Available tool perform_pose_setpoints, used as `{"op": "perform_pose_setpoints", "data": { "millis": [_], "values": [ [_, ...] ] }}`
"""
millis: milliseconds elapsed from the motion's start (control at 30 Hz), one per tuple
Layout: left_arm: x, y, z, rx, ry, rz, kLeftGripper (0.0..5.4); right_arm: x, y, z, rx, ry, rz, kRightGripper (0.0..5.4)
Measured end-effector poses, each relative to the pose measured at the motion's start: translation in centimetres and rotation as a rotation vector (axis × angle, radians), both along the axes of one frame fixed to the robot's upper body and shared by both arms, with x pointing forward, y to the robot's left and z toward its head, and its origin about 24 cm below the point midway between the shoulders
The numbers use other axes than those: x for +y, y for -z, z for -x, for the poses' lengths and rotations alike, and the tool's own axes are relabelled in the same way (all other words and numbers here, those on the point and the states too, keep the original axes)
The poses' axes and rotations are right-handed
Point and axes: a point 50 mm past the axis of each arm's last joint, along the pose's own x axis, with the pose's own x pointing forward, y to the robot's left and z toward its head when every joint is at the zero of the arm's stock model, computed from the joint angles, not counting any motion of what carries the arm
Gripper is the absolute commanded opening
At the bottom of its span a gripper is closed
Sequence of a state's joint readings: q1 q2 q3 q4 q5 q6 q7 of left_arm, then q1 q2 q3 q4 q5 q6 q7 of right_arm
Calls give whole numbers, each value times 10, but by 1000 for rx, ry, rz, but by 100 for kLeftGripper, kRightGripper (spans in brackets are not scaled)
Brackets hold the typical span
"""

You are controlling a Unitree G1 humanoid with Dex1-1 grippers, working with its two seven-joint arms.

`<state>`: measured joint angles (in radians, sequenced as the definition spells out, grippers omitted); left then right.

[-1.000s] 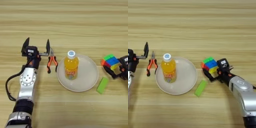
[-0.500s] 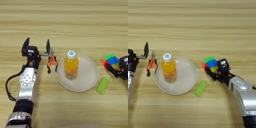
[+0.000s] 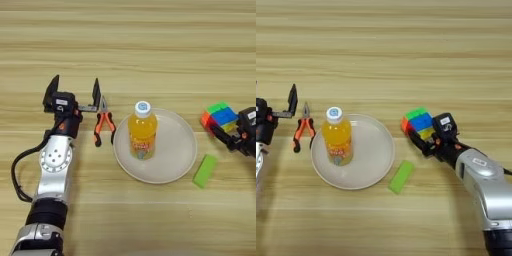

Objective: Move the objects on the table

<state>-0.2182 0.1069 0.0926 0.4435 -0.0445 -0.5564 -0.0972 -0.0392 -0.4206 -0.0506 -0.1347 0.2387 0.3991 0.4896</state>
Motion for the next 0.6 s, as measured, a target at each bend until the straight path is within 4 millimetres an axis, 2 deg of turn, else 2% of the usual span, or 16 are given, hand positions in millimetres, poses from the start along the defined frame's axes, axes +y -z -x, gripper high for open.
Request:
{"op": "perform_pose_setpoints", "data": {
  "millis": [267, 600],
  "values": [
    [0, 0, 0, -1, 0, 0, 540, 21, -32, -3, -137, -101, -20, 331],
    [-2, -1, 0, -5, 5, -1, 540, 55, -32, 1, -133, -254, -38, 331]
  ]
}}
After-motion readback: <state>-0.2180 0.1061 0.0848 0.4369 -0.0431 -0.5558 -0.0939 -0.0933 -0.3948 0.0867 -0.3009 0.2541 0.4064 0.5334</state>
